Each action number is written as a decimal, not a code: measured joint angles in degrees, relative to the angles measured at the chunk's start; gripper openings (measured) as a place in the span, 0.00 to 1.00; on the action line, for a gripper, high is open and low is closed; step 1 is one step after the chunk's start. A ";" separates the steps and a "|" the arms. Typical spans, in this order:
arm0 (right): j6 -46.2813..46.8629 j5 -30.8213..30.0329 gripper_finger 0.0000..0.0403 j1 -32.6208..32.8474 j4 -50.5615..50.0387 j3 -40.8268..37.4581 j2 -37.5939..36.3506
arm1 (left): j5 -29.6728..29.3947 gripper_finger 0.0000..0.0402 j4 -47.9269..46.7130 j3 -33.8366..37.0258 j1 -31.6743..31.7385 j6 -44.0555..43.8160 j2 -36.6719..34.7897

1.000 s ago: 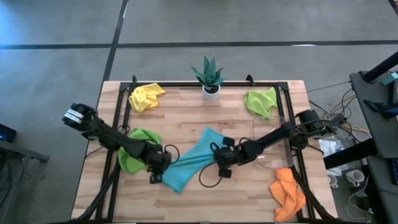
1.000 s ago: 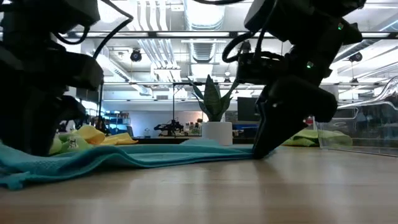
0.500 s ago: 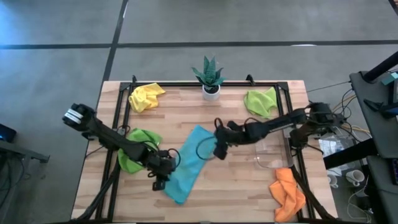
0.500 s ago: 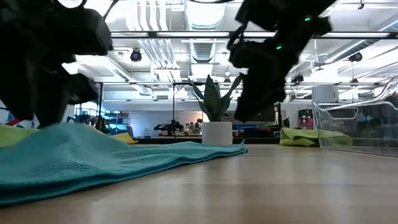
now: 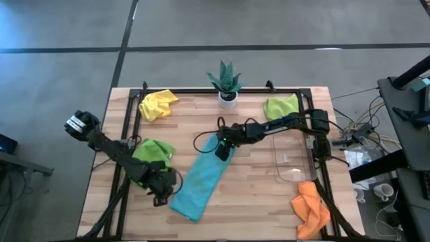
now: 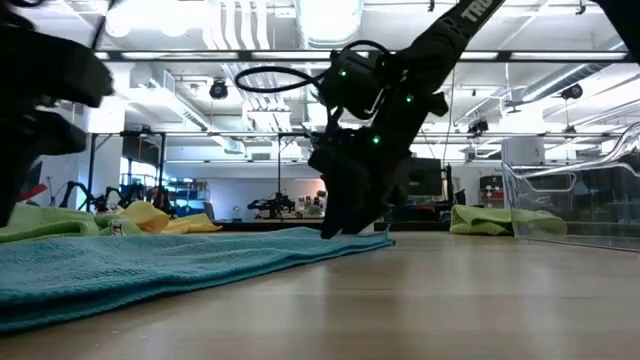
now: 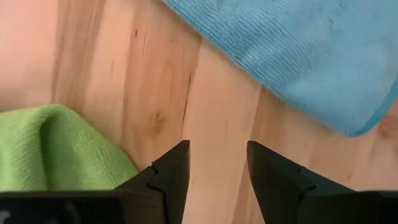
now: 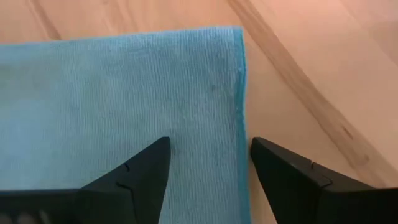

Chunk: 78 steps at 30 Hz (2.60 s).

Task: Fold microfiber towels
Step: Fold the blue towel on the table

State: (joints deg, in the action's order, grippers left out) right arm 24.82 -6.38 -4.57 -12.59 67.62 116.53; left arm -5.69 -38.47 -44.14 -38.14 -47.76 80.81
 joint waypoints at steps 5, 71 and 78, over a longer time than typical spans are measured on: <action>-1.33 -3.84 0.43 1.43 0.24 1.75 2.37 | -7.49 0.36 2.02 1.54 -5.30 -4.50 -1.27; -1.91 -5.26 0.12 17.64 -14.05 13.61 -0.54 | -19.93 0.36 45.19 3.80 2.62 23.24 -4.84; -1.81 -5.16 0.12 17.94 -14.00 13.61 -1.84 | -17.35 0.36 47.72 4.61 1.75 19.67 4.81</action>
State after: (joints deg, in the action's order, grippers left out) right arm 23.01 -11.54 13.37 -26.59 81.23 114.69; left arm -23.04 9.25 -39.53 -36.39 -28.09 85.62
